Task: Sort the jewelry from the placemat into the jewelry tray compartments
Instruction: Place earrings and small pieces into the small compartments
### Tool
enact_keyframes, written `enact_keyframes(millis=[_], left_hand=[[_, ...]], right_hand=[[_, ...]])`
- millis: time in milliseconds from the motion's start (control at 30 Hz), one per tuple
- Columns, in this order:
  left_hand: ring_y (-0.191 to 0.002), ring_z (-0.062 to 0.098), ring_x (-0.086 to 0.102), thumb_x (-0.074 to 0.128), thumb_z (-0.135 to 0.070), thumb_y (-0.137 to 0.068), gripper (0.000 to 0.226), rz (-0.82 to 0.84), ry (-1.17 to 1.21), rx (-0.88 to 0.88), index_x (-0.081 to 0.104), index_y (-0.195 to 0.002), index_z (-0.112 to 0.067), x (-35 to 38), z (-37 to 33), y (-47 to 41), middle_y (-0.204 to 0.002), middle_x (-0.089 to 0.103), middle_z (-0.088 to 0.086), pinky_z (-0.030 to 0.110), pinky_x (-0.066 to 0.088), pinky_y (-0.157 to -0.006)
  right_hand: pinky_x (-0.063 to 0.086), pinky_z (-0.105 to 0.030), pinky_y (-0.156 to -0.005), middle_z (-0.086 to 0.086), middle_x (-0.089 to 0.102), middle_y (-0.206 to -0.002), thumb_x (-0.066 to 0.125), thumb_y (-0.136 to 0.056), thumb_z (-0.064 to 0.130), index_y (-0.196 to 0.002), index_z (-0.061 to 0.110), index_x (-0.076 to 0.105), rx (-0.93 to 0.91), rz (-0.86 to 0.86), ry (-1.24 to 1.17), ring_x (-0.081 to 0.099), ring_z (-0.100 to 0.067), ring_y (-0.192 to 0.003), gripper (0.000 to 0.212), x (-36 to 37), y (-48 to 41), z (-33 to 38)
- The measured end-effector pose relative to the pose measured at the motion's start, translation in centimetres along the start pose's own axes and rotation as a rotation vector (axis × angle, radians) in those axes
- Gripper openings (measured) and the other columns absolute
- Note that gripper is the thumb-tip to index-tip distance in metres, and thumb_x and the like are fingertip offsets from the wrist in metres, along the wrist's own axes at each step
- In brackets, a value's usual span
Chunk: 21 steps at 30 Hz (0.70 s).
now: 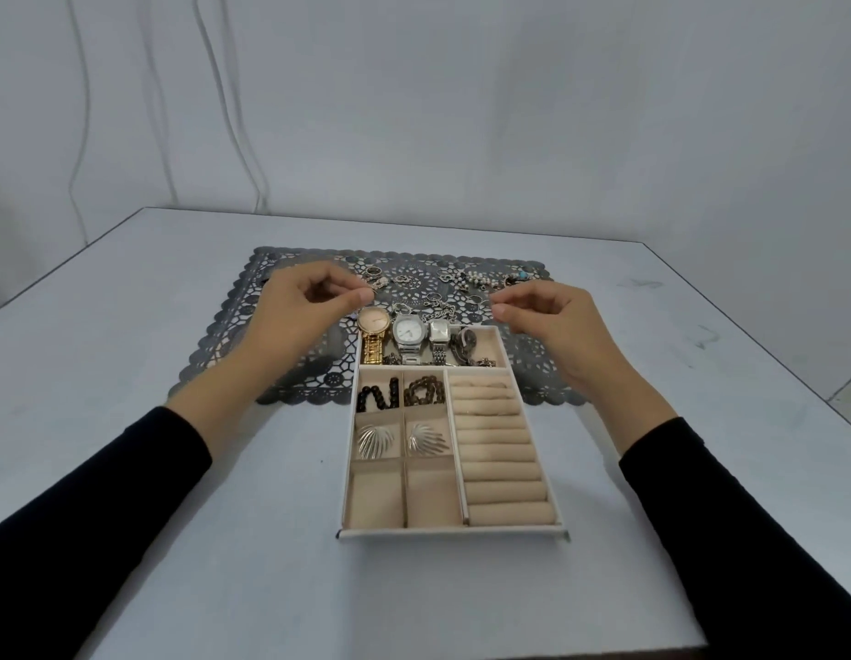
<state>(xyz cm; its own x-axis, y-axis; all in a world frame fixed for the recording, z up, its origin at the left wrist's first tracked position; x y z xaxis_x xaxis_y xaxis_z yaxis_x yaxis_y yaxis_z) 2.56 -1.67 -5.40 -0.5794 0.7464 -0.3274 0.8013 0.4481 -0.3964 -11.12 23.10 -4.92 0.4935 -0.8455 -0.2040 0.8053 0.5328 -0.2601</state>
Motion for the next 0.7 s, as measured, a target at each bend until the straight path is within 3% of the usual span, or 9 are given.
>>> enact_keyframes(millis=[167,300,400,533,700], left_hand=[[-0.080,0.026,0.068,0.079,-0.019,-0.079,0.009,0.000,0.057,-0.008,0.075,-0.087,-0.017,0.7,-0.8,1.6,-0.085,0.073,0.013,0.035,0.056,-0.079],[-0.074,0.010,0.067,0.079,-0.019,-0.080,0.006,0.030,0.042,0.033,0.074,-0.083,-0.023,1.6,-1.9,2.7,-0.077,0.073,-0.002,0.018,0.053,-0.069],[-0.065,0.000,0.063,0.079,-0.016,-0.080,0.006,0.057,0.052,0.024,0.074,-0.083,-0.019,2.3,-2.9,3.8,-0.070,0.071,-0.011,0.013,0.050,-0.058],[-0.073,0.006,0.066,0.080,-0.015,-0.078,0.007,0.110,0.073,0.055,0.075,-0.082,-0.018,3.3,-3.4,4.9,-0.077,0.074,-0.007,0.020,0.054,-0.069],[-0.077,0.010,0.068,0.082,-0.020,-0.076,0.009,0.172,0.047,0.057,0.076,-0.083,-0.018,4.8,-4.0,6.0,-0.078,0.074,-0.005,0.018,0.052,-0.073]], right_hand=[[0.051,-0.016,-0.070,-0.003,0.074,-0.081,0.074,-0.080,0.004,-0.092,0.011,0.075,-0.010,-0.011,-0.023,0.067,-0.008,-0.075,0.014,-0.2,2.0,0.5],[0.050,-0.017,-0.068,-0.004,0.073,-0.081,0.073,-0.080,0.003,-0.094,0.008,0.075,-0.026,0.003,-0.023,0.065,-0.008,-0.072,0.014,-0.5,3.6,0.9],[0.047,-0.021,-0.057,-0.003,0.071,-0.077,0.074,-0.081,0.006,-0.091,0.012,0.076,-0.008,0.048,-0.014,0.061,-0.012,-0.068,0.012,-0.8,4.6,1.2],[0.035,-0.022,-0.045,-0.002,0.066,-0.064,0.073,-0.081,0.004,-0.088,0.011,0.076,-0.013,0.136,0.012,0.048,-0.012,-0.051,0.011,-1.3,5.9,1.3],[0.054,-0.022,-0.073,-0.008,0.074,-0.080,0.074,-0.079,0.002,-0.089,0.009,0.077,-0.030,0.224,0.074,0.068,-0.015,-0.077,0.012,-2.0,7.1,1.4]])
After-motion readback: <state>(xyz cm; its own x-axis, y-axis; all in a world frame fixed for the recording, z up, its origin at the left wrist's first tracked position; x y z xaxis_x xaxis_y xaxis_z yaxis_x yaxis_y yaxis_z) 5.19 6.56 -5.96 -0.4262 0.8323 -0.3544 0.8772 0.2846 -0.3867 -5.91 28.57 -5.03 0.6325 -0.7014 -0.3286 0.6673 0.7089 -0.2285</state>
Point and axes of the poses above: each hand's wrist, its own y-axis away from the middle knuckle, its own x-axis out of the palm, z = x × y, the point moved 1 cm from there along -y, towards the middle knuckle
